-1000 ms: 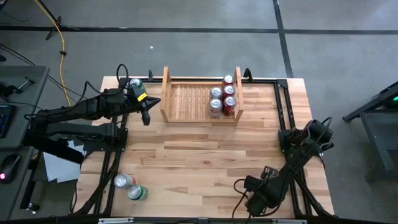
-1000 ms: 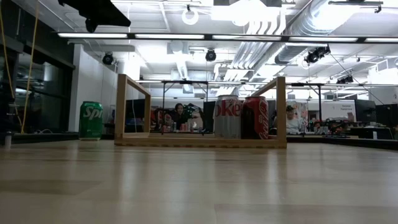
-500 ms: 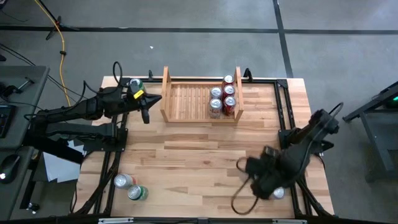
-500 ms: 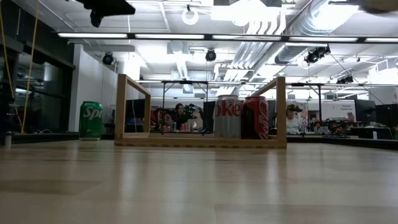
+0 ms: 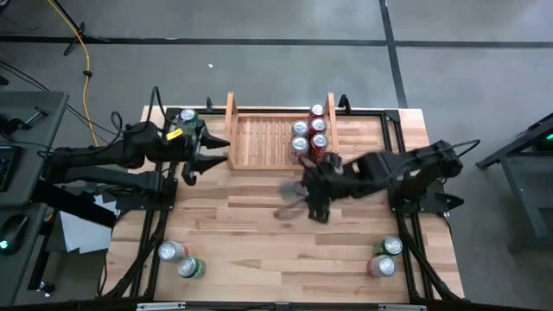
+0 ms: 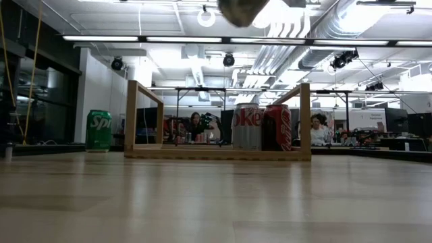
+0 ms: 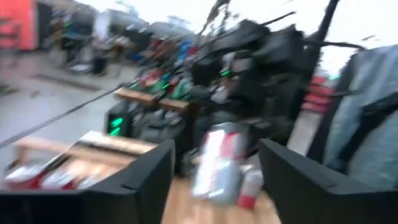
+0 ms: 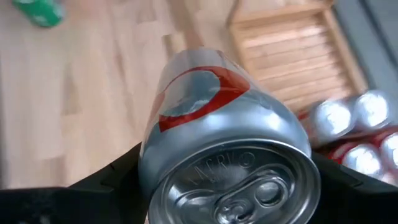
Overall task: Place canned beverage on shelf
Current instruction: Put the red-silver soda can aligned with the other red-silver soda can on the shelf
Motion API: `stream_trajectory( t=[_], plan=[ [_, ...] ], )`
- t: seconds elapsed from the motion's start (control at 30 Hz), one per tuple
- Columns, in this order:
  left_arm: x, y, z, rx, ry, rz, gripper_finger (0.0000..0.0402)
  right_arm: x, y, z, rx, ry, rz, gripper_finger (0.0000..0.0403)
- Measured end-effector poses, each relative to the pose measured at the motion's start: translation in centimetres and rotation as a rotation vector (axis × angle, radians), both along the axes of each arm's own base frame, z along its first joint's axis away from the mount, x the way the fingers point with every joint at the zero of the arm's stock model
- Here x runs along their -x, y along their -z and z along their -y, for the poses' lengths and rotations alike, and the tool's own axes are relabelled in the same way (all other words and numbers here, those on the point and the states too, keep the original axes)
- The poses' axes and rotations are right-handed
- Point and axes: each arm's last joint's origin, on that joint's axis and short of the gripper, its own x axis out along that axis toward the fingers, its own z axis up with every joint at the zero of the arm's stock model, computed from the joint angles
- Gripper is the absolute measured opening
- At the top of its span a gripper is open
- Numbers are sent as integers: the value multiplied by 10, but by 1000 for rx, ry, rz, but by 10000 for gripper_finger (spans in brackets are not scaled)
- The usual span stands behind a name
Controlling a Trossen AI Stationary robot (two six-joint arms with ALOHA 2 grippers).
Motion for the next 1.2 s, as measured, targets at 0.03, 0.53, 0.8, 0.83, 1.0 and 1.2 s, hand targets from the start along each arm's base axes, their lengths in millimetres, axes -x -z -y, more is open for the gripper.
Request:
stream_trajectory(
  t=[0.03, 0.53, 0.8, 0.83, 1.0, 1.2],
  plan=[
    [-3, -1, 2, -1, 16, 10, 246, -3, 0, 8, 18, -12, -2, 283],
    [-93, 0, -5, -163, -61, -390, 305, -24, -6, 92, 17, -369, 43, 283],
    [-116, 2, -16, -112, -113, -586, 305, -29, -6, 112, 97, -496, 66, 283],
    [-118, 3, -16, -107, -113, -594, 306, -29, -5, 114, 103, -498, 67, 283],
    [-125, 11, -18, -97, -103, -620, 308, -34, -3, 117, 114, -488, 70, 283],
    [-128, 15, -22, -103, -52, -634, 308, -44, 1, 117, 112, -464, 99, 283]
  ],
)
